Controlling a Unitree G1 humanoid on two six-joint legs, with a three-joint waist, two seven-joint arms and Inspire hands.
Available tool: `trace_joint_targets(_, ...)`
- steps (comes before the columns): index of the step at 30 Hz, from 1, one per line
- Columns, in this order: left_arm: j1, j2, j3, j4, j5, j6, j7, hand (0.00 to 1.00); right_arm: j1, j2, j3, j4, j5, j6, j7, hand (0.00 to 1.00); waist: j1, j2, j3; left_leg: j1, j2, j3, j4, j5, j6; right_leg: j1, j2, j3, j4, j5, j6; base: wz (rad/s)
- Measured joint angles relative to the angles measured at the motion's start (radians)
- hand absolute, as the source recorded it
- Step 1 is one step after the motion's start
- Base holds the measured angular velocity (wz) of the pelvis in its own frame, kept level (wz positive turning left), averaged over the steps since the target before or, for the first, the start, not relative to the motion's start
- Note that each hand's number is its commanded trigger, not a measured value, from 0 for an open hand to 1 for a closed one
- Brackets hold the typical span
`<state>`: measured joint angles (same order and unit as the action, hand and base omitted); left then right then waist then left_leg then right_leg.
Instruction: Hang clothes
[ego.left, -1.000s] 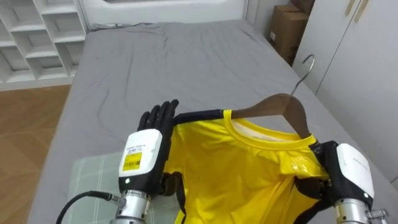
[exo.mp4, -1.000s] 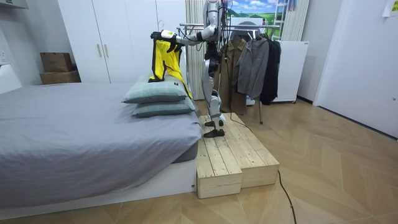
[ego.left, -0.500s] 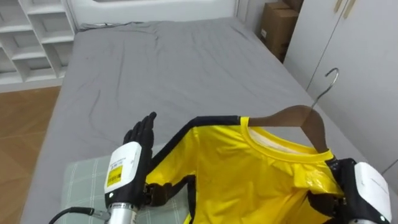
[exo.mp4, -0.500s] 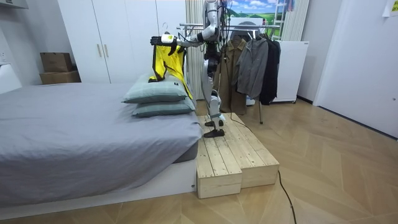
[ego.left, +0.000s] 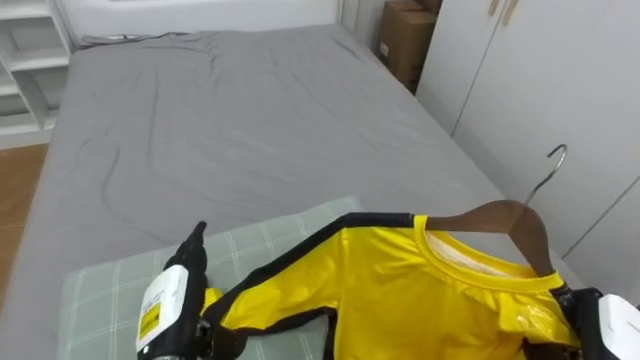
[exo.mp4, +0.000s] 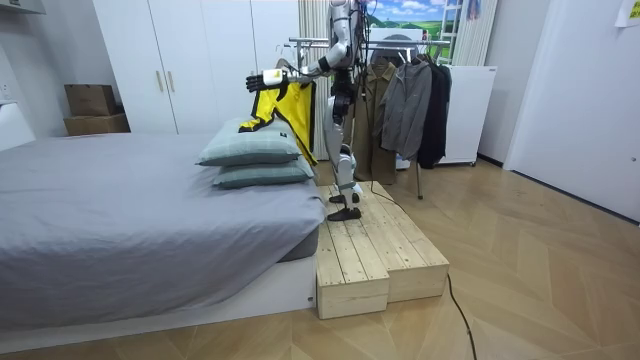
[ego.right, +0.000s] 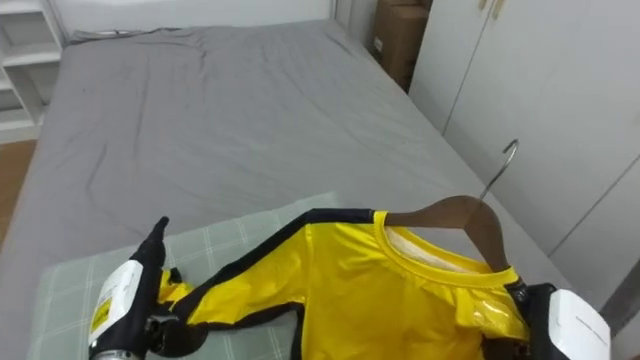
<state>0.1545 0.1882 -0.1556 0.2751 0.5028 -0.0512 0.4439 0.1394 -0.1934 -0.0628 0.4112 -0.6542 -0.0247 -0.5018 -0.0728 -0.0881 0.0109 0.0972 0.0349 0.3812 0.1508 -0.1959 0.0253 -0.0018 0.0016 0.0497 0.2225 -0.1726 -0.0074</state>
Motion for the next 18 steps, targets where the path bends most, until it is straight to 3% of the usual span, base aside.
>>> trace_joint_targets(2, 0.008, -0.001, 0.006, 0.000, 0.002, 0.001, -0.010, 0.00, -0.003, 0.001, 0.000, 0.000, -0.021, 0.000, 0.001, 1.00, 0.021, 0.006, -0.0027, 0.014, 0.016, 0.058, 0.004, -0.014, -0.005, -0.017, -0.012, -0.104, 0.011, 0.009, -0.006, -1.07)
trace_joint_targets(3, 0.009, -0.002, 0.012, 0.003, 0.003, 0.002, -0.022, 0.00, -0.009, 0.001, 0.001, 0.000, -0.038, 0.000, 0.003, 1.00, 0.039, 0.007, -0.0023, 0.026, 0.024, 0.106, 0.007, -0.021, -0.010, -0.029, -0.024, -0.222, 0.022, 0.015, -0.016, -0.96)
trace_joint_targets(4, 0.008, -0.003, 0.014, 0.010, 0.002, 0.002, -0.025, 0.00, -0.013, 0.001, 0.002, 0.001, -0.047, 0.000, 0.003, 1.00, 0.046, 0.008, -0.0020, 0.031, 0.027, 0.126, 0.008, -0.024, -0.011, -0.031, -0.030, -0.275, 0.024, 0.018, -0.021, -1.07)
trace_joint_targets(6, 0.008, -0.005, 0.017, 0.057, -0.001, 0.004, -0.043, 0.00, -0.034, 0.001, 0.002, 0.008, -0.065, -0.001, 0.003, 1.00, 0.051, 0.016, -0.0011, 0.051, 0.039, 0.201, 0.012, -0.039, -0.018, -0.044, -0.048, -0.437, 0.036, 0.026, -0.034, -0.92)
trace_joint_targets(8, 0.008, -0.007, 0.016, 0.078, -0.009, 0.014, -0.064, 0.00, -0.046, 0.000, 0.002, 0.008, -0.062, -0.001, 0.002, 1.00, 0.051, 0.020, -0.0011, 0.053, 0.043, 0.242, 0.018, -0.052, -0.020, -0.059, -0.058, -0.502, 0.048, 0.027, -0.043, -0.70)
trace_joint_targets(10, 0.008, -0.010, 0.015, 0.081, -0.037, 0.021, -0.086, 0.00, -0.048, 0.000, 0.002, 0.009, -0.061, -0.001, 0.002, 1.00, 0.047, 0.020, -0.0009, 0.053, 0.044, 0.265, 0.017, -0.056, -0.021, -0.066, -0.059, -0.515, 0.056, 0.031, -0.052, -0.44)
trace_joint_targets(14, 0.008, -0.022, 0.020, 0.098, -0.041, 0.021, -0.107, 0.00, -0.048, 0.011, 0.004, 0.008, -0.087, -0.007, 0.002, 1.00, 0.034, 0.022, 0.0011, 0.068, 0.040, 0.300, 0.016, -0.060, -0.022, -0.074, -0.054, -0.489, 0.069, 0.033, -0.054, -0.22)
trace_joint_targets(18, 0.008, -0.024, 0.019, 0.129, -0.039, 0.025, -0.115, 0.00, -0.053, 0.026, 0.006, 0.000, -0.111, -0.020, 0.002, 1.00, 0.024, 0.022, 0.0029, 0.068, 0.041, 0.328, 0.020, -0.067, -0.024, -0.095, -0.056, -0.490, 0.094, 0.030, -0.058, -0.21)
